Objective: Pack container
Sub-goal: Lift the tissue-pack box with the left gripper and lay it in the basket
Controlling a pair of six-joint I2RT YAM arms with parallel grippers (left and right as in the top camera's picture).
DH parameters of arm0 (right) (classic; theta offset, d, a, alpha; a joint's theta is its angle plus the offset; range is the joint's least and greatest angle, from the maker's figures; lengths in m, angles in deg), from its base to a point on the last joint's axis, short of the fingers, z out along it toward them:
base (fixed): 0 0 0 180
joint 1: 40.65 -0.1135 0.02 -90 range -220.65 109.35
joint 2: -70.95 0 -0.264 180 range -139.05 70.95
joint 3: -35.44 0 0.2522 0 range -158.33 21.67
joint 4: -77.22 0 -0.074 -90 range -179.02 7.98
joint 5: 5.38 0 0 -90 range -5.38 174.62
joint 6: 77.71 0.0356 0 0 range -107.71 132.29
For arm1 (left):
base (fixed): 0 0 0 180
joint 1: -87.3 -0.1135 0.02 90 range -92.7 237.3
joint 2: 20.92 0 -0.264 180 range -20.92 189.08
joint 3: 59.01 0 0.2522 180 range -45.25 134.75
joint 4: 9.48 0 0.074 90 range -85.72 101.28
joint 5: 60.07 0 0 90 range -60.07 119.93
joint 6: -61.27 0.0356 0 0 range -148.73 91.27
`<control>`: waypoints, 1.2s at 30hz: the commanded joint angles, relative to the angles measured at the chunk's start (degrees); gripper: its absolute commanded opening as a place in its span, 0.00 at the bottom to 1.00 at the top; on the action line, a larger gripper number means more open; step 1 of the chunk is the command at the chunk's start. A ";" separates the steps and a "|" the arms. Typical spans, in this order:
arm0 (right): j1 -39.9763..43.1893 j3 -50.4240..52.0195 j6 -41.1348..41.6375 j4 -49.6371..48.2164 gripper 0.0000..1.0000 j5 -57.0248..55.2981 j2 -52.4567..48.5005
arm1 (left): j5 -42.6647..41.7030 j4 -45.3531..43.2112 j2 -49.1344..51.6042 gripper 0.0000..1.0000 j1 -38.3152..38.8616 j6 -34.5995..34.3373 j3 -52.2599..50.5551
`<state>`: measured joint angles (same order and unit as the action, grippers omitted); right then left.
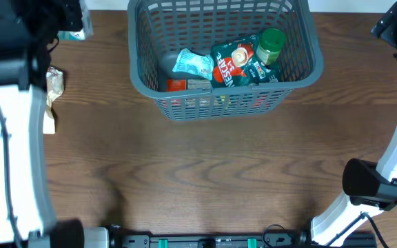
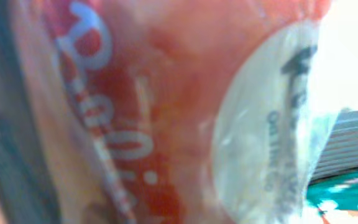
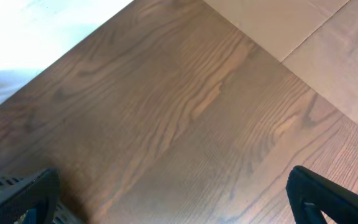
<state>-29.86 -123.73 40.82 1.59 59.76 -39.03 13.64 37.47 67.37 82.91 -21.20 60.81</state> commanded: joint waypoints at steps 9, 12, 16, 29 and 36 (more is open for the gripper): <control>0.28 -0.24 1.03 0.07 0.99 -0.35 0.46 | -12.92 -1.16 -1.38 0.06 12.33 16.28 0.79; 0.28 -0.24 1.03 0.07 0.99 -0.35 0.46 | -12.92 -1.14 0.00 0.06 16.09 20.70 0.79; 0.28 -0.24 1.03 0.07 0.99 -0.35 0.46 | -12.90 -0.20 2.82 0.06 20.76 26.82 0.79; 0.28 -0.24 1.03 0.07 0.99 -0.35 0.46 | -12.85 8.63 16.94 0.06 27.56 38.10 0.79; 0.28 -0.24 1.03 0.07 0.99 -0.35 0.46 | -12.83 14.58 21.81 0.06 27.56 41.97 0.79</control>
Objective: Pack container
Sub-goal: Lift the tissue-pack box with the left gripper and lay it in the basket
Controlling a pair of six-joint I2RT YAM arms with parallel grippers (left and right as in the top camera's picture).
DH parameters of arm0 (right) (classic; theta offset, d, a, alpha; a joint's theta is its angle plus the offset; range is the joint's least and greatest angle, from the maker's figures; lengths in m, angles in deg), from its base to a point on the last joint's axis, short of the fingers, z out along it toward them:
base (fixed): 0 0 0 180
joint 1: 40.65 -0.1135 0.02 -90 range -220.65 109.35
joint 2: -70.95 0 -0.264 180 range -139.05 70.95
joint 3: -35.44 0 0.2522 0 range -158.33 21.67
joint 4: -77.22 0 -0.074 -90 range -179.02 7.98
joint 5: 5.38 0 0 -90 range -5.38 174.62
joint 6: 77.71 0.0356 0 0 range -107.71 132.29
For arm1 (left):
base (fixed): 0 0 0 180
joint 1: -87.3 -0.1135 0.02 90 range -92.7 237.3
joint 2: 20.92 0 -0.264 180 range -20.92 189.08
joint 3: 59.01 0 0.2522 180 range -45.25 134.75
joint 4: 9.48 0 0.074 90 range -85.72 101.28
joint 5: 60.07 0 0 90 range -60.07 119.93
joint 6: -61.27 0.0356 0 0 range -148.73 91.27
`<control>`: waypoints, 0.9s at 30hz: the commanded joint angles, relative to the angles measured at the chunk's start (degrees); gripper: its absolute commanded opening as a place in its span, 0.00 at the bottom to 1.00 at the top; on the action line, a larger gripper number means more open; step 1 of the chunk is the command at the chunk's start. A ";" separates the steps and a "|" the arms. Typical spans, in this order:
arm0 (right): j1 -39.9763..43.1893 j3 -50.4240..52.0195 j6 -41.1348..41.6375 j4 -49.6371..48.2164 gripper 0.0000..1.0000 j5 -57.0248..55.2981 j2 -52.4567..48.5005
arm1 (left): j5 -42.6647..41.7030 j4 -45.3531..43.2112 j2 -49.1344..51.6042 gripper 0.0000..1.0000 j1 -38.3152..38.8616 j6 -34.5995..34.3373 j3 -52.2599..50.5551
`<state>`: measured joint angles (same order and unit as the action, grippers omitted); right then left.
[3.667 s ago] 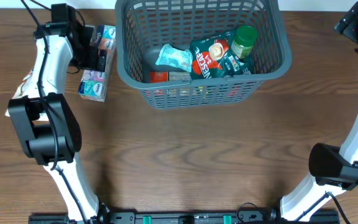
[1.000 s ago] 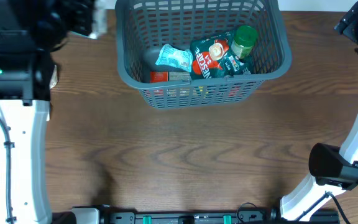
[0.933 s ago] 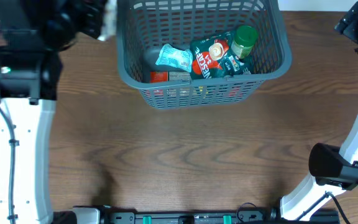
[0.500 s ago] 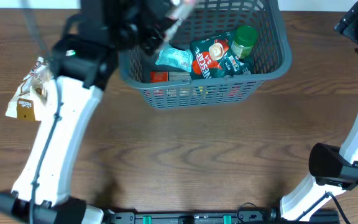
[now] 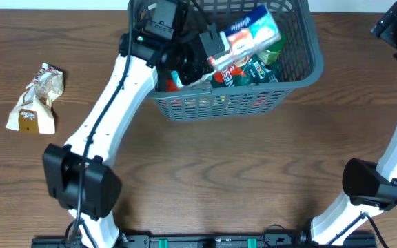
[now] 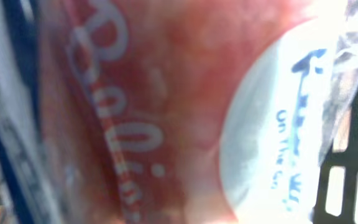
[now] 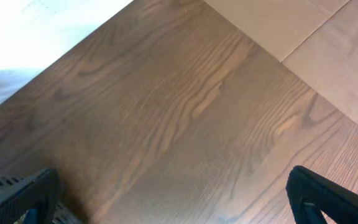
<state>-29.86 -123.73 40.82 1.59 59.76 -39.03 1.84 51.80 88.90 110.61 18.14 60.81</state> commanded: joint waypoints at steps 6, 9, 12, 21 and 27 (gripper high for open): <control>0.28 -0.24 1.03 0.07 0.99 -0.35 0.46 | -1.03 0.00 0.33 0.06 -0.13 2.60 0.79; 0.28 -0.24 1.03 0.07 0.99 -0.35 0.46 | -0.79 0.00 0.33 0.25 -0.13 1.90 0.79; 0.28 -0.24 1.03 0.07 0.99 -0.35 0.46 | -0.79 -0.02 0.20 0.99 -0.13 1.92 0.79; 0.28 -0.24 1.03 0.07 0.99 -0.35 0.46 | 5.84 -8.04 -5.20 0.98 -0.22 -5.57 0.81; 0.28 -0.24 1.03 0.07 0.99 -0.35 0.46 | 20.57 -15.87 -12.96 0.98 -0.37 -17.11 0.81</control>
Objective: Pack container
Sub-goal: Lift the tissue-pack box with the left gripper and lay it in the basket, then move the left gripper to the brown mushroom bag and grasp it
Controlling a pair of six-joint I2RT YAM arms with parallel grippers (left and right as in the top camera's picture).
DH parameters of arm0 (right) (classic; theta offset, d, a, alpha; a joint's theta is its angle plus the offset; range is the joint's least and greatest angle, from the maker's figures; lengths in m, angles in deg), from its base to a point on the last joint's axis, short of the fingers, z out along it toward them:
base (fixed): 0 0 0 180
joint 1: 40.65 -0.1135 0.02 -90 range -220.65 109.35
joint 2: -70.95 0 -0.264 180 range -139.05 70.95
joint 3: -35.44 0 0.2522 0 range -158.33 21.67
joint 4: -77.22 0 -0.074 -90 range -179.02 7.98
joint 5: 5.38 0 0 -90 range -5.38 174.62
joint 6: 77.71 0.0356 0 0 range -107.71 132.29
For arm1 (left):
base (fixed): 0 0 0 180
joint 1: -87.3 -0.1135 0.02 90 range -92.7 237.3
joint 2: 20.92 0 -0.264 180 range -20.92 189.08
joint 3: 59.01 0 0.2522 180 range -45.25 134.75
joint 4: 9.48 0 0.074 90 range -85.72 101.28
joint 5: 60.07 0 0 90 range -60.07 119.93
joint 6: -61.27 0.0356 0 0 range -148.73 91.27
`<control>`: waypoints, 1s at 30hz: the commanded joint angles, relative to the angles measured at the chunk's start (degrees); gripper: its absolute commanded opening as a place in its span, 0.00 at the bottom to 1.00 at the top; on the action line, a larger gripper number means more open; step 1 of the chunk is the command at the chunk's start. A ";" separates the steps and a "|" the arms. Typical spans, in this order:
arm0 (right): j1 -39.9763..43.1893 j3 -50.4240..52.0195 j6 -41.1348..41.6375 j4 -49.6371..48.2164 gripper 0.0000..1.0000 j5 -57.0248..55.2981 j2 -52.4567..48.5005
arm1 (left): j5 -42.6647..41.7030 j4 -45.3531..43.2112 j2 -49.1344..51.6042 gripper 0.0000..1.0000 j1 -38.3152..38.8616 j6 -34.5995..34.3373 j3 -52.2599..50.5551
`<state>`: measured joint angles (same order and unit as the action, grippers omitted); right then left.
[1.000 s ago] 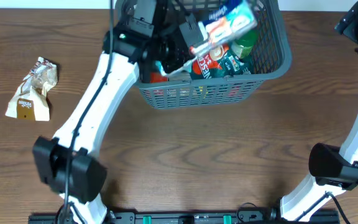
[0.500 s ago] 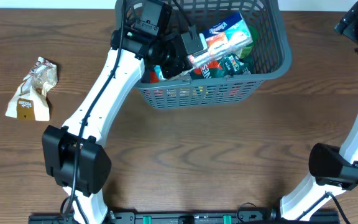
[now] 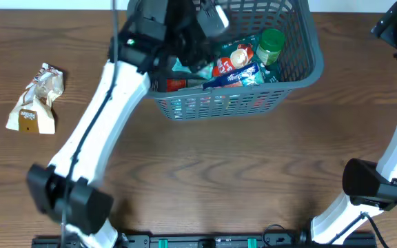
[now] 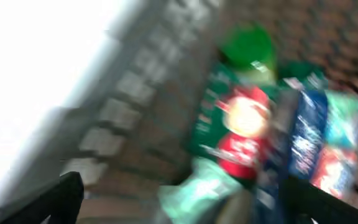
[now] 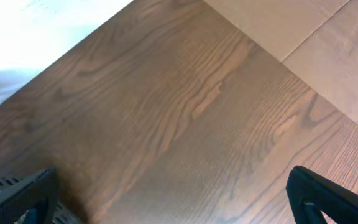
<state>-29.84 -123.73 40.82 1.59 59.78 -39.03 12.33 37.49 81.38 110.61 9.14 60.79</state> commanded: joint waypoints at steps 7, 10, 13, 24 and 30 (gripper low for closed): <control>0.26 -0.24 1.03 0.07 0.99 -0.37 0.48 | 36.15 -0.63 -13.94 0.98 -3.89 -18.14 0.83; 0.26 -0.24 1.03 0.07 0.99 -0.37 0.46 | 42.73 4.39 -16.20 0.98 -7.32 -21.46 0.83; 0.26 -0.24 1.03 0.07 0.99 -0.37 0.46 | 45.31 11.19 -17.03 0.98 -11.85 -24.30 0.81; 0.26 -0.24 1.03 0.07 0.99 -0.37 0.46 | 45.05 25.42 -13.64 0.99 -31.43 -25.53 -0.70; 0.26 -0.24 1.03 0.07 0.99 -0.37 0.46 | 39.85 25.57 -9.68 0.99 -39.91 -23.78 -0.83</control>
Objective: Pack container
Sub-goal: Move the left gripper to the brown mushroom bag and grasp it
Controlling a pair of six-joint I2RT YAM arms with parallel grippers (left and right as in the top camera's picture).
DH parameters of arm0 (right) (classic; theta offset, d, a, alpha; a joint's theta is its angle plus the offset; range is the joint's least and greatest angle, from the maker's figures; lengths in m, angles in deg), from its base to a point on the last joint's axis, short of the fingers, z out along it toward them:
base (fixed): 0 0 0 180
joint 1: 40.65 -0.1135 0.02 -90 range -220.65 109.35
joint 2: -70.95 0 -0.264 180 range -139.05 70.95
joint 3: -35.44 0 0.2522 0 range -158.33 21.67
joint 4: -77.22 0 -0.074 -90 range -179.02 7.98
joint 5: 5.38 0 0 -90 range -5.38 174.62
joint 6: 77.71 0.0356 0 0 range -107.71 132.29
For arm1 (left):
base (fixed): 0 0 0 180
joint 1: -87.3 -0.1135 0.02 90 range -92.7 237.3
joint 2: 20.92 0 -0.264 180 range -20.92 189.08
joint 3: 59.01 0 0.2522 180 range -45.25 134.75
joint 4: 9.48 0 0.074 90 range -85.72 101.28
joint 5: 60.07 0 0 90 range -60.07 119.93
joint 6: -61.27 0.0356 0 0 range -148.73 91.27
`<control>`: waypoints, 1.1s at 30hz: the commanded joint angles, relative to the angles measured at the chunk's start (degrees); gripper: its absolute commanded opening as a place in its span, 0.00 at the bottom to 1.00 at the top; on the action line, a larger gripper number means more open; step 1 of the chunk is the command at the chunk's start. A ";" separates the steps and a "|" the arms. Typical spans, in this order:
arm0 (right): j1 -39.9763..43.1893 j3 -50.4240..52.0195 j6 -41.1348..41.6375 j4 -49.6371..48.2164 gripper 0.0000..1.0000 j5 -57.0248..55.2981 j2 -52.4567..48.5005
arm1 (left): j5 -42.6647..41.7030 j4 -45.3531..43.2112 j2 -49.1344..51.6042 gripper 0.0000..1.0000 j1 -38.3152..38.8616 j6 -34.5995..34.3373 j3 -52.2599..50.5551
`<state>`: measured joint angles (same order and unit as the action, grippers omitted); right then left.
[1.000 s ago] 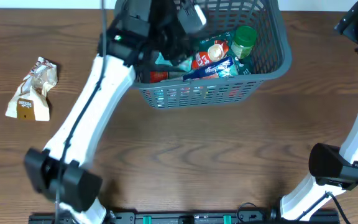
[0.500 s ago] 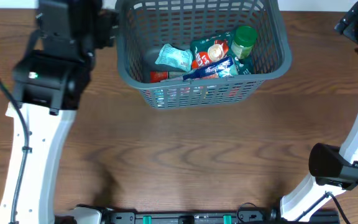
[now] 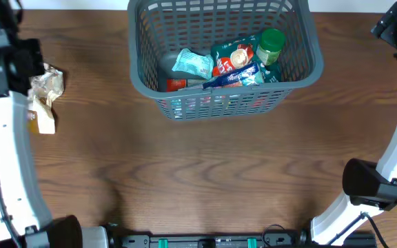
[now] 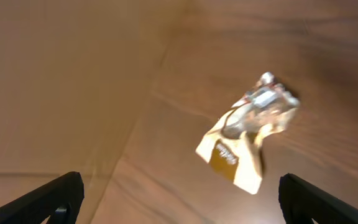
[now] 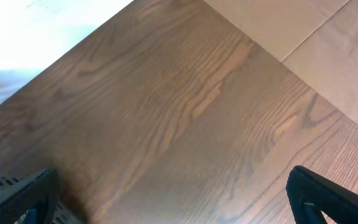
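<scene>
A grey basket at the table's back holds a green-lidded jar, a green and red pouch, a light blue packet, a blue and red packet and a red box. A crumpled beige and yellow snack bag lies on the table at the far left, partly under my left arm. It shows whole in the left wrist view, the snack bag. My left gripper hangs open above it, nothing between its fingers. My right gripper is open and empty at the back right.
The table's left edge runs close beside the snack bag, with pale floor beyond it. The basket's near left corner shows by my right gripper's finger. Both arm bases stand at the front edge.
My left gripper was open over the basket; now it is open at the far left, above the snack bag. The basket's contents and the right arm are unchanged.
My left gripper was at the far left, shut on a blue and red packet. Then it held that packet over the basket. Then the packet lay in the basket and the gripper was open. Now the gripper is over the snack bag.
</scene>
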<state>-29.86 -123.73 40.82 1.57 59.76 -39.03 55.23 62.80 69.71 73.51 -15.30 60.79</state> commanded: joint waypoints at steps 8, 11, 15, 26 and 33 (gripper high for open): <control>0.28 -0.24 1.03 0.09 0.99 -0.35 0.46 | -11.45 0.28 10.40 0.99 -8.57 10.62 -0.83; 0.28 -0.24 1.03 0.09 0.99 -0.35 0.46 | -13.09 0.39 14.16 0.99 -9.31 13.03 -0.83; 0.28 -0.24 1.03 0.09 0.99 -0.35 0.46 | -14.86 0.39 18.62 0.99 -9.18 17.75 -0.83; 0.28 -0.24 1.03 0.09 0.99 -0.35 0.48 | -20.76 -1.01 26.29 0.99 -9.42 27.96 -0.83; 0.28 -0.24 1.03 0.09 0.99 -0.35 0.46 | -20.87 -4.22 31.47 0.99 -11.10 27.89 -0.83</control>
<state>-29.86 -123.73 40.82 1.59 59.76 -39.03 35.45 58.89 98.45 63.79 11.28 60.20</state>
